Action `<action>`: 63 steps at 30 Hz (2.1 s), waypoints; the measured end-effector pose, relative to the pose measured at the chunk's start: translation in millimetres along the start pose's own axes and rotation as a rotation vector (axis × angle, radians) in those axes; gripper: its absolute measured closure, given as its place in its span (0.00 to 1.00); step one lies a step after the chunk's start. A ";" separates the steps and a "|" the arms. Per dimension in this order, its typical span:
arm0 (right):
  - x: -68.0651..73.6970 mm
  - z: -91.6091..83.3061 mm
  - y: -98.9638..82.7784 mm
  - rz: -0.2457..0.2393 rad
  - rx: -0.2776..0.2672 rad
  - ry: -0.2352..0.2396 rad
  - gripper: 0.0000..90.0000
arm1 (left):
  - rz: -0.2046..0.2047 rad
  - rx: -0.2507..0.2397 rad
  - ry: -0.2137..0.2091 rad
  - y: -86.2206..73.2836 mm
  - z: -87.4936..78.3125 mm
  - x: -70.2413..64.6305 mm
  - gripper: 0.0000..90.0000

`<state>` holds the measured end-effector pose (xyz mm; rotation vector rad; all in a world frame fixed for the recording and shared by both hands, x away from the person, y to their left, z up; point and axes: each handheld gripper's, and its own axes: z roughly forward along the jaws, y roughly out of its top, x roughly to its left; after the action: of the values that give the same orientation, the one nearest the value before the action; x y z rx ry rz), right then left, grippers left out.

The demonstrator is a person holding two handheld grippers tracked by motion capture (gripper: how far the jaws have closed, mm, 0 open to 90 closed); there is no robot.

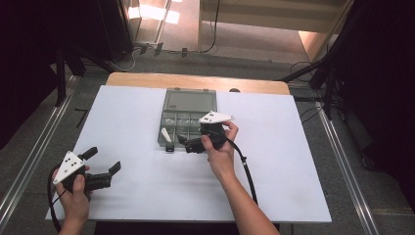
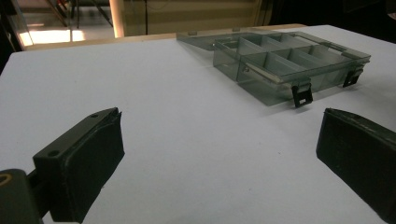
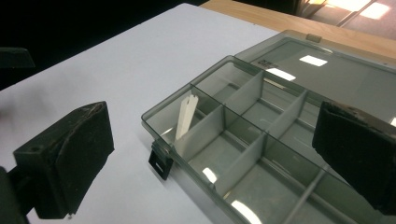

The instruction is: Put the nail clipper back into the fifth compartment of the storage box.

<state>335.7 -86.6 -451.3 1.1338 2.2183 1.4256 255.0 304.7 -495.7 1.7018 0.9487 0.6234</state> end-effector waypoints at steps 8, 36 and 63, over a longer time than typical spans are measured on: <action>-15.7 -26.9 -16.5 0.014 -0.031 -0.019 0.00 | 0.003 0.001 0.003 0.0 -0.2 -0.5 0.00; -59.8 -120.0 -86.3 0.078 -0.105 -0.136 0.00 | 0.010 0.005 0.016 -0.4 0.3 -2.1 0.00; -82.2 -186.1 -139.2 0.104 -0.146 -0.199 0.00 | 0.013 0.006 0.014 -0.3 0.3 -2.1 0.00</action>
<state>214.5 -296.6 -496.5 1.2948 1.9138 1.4202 254.0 302.8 -496.0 1.7118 0.9508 0.6425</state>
